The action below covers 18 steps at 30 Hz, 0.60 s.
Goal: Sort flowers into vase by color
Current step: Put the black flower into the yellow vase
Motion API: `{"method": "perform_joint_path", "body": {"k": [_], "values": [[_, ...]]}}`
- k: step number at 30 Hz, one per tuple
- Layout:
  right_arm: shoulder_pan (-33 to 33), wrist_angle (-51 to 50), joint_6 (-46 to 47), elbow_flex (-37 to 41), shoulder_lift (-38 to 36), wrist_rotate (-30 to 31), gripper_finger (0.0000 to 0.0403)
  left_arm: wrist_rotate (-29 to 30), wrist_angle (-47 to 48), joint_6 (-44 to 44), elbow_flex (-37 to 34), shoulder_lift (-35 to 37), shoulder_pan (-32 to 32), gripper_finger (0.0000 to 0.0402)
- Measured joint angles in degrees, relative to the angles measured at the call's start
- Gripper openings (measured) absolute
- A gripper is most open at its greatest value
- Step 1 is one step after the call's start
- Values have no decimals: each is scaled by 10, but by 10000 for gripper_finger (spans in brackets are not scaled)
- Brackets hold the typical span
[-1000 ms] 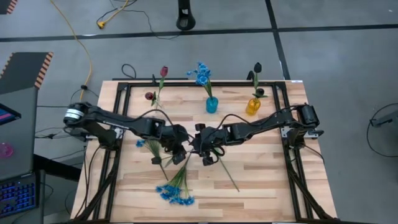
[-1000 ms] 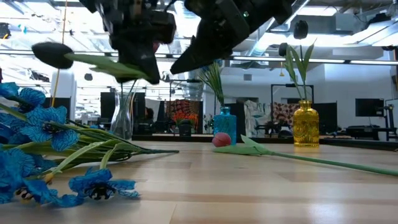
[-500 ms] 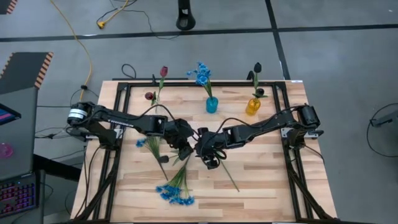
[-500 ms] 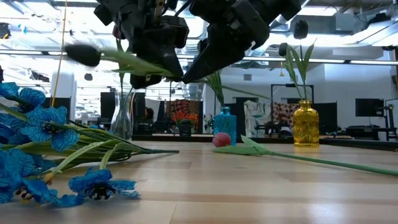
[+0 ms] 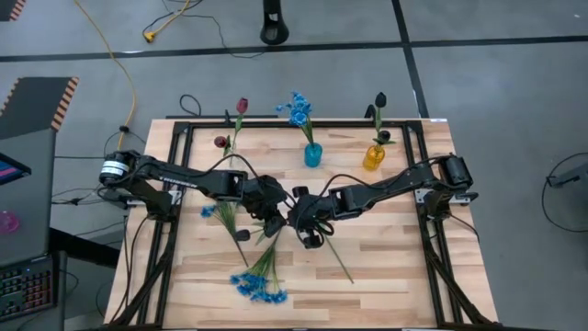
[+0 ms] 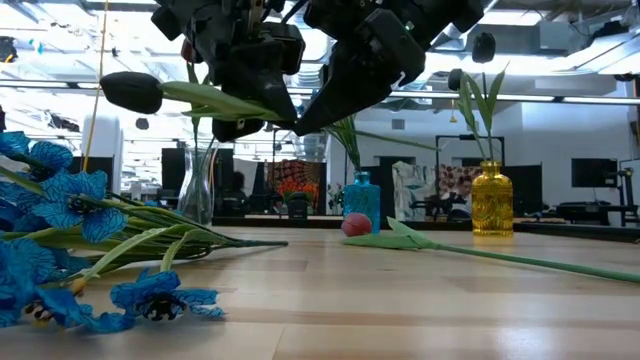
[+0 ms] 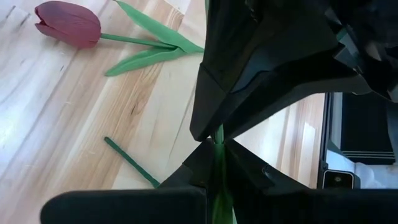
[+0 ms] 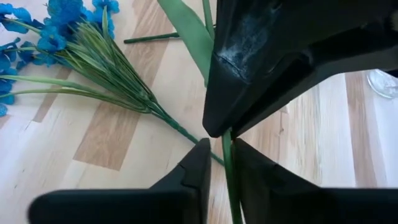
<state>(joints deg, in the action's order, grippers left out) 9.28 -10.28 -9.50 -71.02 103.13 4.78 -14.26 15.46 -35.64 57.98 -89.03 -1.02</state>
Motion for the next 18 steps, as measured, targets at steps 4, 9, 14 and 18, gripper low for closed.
{"method": "perform_joint_path", "body": {"k": [4,9,14,18], "values": [[0,0,0,0,0,1,60,-3,0,24,0,0,0,22],[0,0,0,0,0,0,40,-18,0,96,0,0,2,53],[0,-1,0,0,0,0,32,-38,1,150,0,2,8,108],[0,-7,7,0,-3,0,32,-60,8,161,3,8,27,136]]}}
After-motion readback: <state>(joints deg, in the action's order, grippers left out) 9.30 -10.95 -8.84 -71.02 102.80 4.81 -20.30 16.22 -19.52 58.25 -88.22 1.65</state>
